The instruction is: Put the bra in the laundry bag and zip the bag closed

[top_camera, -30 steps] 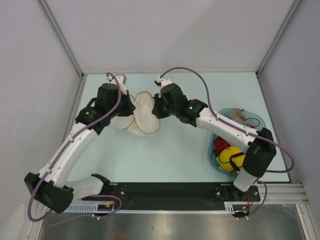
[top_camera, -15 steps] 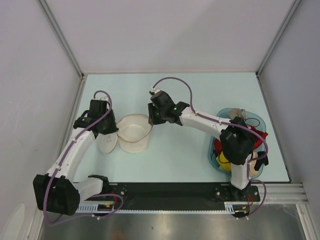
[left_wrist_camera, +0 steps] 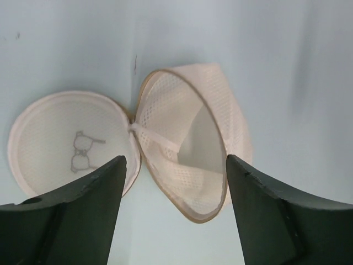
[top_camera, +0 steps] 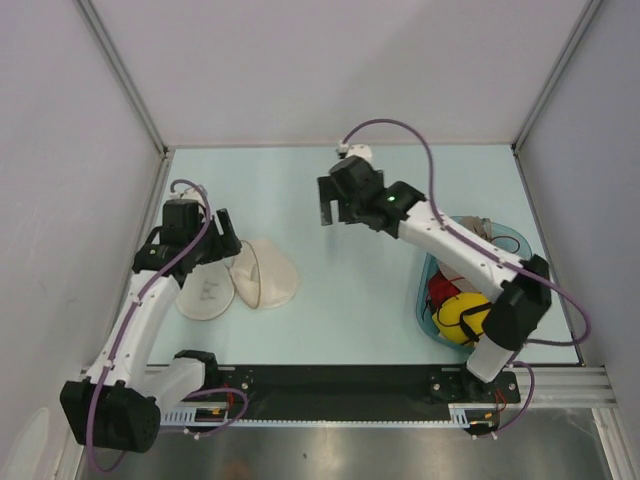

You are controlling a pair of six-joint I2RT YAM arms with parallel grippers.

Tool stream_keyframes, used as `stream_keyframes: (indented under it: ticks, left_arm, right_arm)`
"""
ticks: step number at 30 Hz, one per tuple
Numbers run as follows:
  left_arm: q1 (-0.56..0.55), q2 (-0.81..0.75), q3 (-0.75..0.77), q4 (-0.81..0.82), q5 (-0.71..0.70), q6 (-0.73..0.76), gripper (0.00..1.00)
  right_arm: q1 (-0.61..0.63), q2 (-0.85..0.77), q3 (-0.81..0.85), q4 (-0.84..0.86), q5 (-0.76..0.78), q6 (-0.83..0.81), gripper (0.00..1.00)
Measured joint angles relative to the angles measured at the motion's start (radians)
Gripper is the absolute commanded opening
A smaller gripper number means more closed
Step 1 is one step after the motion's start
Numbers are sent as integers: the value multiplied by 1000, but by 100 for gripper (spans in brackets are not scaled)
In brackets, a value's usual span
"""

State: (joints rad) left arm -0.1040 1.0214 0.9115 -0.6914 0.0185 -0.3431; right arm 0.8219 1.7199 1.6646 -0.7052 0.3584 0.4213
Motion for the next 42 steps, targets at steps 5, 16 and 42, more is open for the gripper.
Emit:
stream_keyframes:
  ticks: [5,16,42]
  left_arm:
    - [-93,-45,74,7,-17,4,79]
    - [-463,-45,145,62,-31,-44,76]
    - [-547,-83,108,58,-56,-58,76]
  right_arm:
    - [-263,-185,-189,-17,51,-5,100]
    - [-690,-278,-653,188,82,-103,85]
    - [-795,-73,-643,433,36,-203,22]
